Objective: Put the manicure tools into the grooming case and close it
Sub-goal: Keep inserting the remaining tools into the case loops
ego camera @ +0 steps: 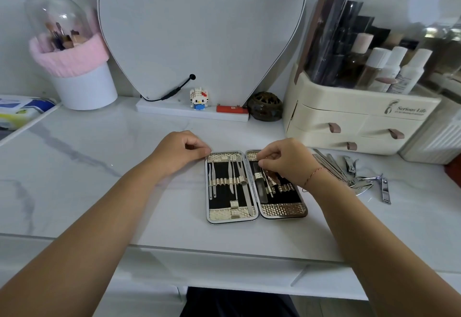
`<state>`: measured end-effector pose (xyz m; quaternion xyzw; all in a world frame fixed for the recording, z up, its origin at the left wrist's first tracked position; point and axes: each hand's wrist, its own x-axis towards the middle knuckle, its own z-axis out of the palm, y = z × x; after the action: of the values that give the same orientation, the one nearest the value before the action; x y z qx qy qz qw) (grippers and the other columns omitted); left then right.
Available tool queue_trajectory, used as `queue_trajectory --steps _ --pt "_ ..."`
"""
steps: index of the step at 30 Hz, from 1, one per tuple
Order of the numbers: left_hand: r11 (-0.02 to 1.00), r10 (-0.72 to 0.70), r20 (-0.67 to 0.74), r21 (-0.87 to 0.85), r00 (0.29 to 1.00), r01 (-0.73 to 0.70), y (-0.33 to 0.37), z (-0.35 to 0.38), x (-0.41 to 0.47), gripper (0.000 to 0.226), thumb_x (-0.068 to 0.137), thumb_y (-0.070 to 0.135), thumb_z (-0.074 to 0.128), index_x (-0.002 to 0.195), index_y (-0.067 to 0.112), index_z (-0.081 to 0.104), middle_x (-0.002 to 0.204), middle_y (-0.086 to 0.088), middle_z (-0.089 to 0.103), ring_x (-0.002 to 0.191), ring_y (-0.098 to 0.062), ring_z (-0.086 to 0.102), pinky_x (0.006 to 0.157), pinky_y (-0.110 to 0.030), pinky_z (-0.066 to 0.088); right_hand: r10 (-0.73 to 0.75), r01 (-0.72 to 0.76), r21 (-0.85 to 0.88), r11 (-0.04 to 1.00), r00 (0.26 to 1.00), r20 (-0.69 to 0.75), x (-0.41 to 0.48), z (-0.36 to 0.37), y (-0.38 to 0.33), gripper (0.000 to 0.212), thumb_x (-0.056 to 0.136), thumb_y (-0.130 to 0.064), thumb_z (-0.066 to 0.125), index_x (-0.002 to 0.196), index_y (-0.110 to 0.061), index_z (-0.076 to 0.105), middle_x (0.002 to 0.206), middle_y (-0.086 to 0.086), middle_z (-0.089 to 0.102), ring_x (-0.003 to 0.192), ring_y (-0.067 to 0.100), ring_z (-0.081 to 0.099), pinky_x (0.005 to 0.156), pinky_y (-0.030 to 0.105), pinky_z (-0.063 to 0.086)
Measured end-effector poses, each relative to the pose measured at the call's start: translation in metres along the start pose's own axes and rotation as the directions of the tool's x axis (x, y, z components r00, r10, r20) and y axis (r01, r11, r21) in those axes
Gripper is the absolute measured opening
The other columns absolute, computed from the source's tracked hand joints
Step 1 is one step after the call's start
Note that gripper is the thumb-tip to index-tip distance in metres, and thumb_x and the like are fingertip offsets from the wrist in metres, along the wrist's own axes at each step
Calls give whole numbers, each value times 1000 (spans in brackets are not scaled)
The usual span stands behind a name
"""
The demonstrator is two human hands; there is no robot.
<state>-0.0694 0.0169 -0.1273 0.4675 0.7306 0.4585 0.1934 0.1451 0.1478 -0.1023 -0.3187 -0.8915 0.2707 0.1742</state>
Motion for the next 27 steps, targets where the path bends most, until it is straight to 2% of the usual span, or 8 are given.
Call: queue_trajectory --steps 2,7,12,16,19,21,24,27 --pt "1000 5 4 13 1000 -5 0 0 0 4 77 19 76 75 23 75 92 -3 66 86 -14 61 83 -24 44 2 -2 -1 1000 1000 10 -1 -1 1 12 78 -15 71 89 -12 75 69 -4 67 60 1 56 57 3 43" --pt "1000 7 1 2 1000 -7 0 0 1 7 76 19 77 73 25 74 91 -3 66 85 -13 61 84 -25 44 22 -25 61 998 998 51 -4 -4 3 6 77 -12 73 82 -10 75 59 -14 61 47 -10 54 49 2 41" --pt "1000 4 5 0 1000 -4 0 0 -1 3 76 19 76 77 22 75 91 -3 66 87 -15 62 87 -29 45 19 -25 105 994 998 52 -8 -7 4 5 79 -14 71 81 -10 74 60 -10 64 47 -4 55 51 6 45" --pt "1000 10 5 1 1000 -10 2 0 -1 8 77 17 75 74 24 74 92 -4 66 82 -10 59 80 -19 43 35 -22 113 993 992 -119 -17 -34 19 4 81 -13 69 83 -15 72 66 -13 63 57 -10 55 56 0 40" --pt "1000 15 8 16 1000 -15 2 0 -1 7 78 16 75 76 23 74 92 -5 66 81 -8 58 77 -15 40 126 -127 14 992 959 -255 -28 -64 47 4 79 -13 70 81 -14 74 68 -5 66 59 -5 54 58 -3 37" --pt "1000 12 15 20 1000 -12 1 0 -1 5 78 16 74 78 21 75 93 -3 66 82 -7 59 77 -14 40 216 -228 -13 974 938 -272 -35 -74 63 4 77 -14 72 77 -18 74 62 -6 63 54 -1 54 52 4 43" --pt "1000 19 11 15 1000 -19 1 0 0 4 78 16 75 79 20 75 93 -3 67 83 -8 60 78 -16 41 311 -325 -47 945 931 -194 -40 -73 69 4 75 -14 71 74 -17 71 62 2 64 48 17 55 39 30 52" --pt "1000 17 -1 -7 1000 -17 0 0 -1 5 77 14 75 78 20 75 92 -5 67 82 -9 61 78 -16 42 305 -325 -106 940 937 -169 -37 -68 66 3 74 -16 72 75 -14 70 59 6 61 44 18 53 33 32 50"
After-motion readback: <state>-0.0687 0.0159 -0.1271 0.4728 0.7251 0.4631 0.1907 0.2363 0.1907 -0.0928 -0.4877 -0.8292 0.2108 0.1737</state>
